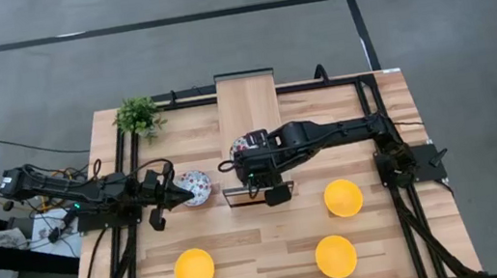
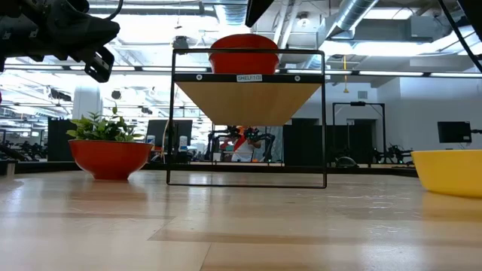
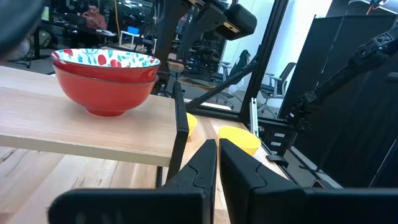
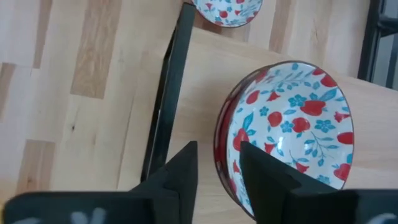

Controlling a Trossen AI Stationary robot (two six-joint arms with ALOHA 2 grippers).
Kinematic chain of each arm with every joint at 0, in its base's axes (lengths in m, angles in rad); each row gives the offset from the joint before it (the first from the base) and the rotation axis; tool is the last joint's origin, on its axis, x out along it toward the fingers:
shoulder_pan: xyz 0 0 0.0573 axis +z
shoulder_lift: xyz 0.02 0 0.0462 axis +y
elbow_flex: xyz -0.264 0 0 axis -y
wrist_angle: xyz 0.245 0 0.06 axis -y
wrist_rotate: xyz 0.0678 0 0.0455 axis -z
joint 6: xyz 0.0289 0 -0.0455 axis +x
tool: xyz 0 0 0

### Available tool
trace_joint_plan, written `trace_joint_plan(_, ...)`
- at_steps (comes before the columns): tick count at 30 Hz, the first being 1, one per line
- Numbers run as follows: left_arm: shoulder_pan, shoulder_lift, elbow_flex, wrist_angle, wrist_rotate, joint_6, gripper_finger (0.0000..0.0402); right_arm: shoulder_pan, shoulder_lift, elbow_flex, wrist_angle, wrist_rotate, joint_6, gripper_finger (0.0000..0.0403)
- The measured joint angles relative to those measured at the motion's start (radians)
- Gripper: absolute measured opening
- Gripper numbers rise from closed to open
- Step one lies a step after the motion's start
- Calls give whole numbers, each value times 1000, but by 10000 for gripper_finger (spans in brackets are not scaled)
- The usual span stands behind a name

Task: Pick & Place Mini bowls
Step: Stack the bottom white patterned bowl on the white patterned bowl on the shelf

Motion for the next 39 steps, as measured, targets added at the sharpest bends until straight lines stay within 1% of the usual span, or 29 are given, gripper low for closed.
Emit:
trace_joint_plan(7, 0, 0, 0, 0, 0, 0, 17, -3, 0, 0, 0, 1, -1, 19)
trace_joint_plan(9, 0, 0, 0, 0, 0, 0, 17, -2, 0, 0, 0, -1, -2, 5)
trace_joint_plan(13, 0, 0, 0, 0, 0, 0, 17, -4, 6, 0, 0, -1, 14, 11)
trace_joint_plan(18, 0, 0, 0, 0, 0, 0, 17, -10, 12, 0, 1, -4, 14, 2)
trace_joint_plan(39, 0, 0, 0, 0, 0, 0, 17, -16, 11, 0, 0, -6, 24, 0)
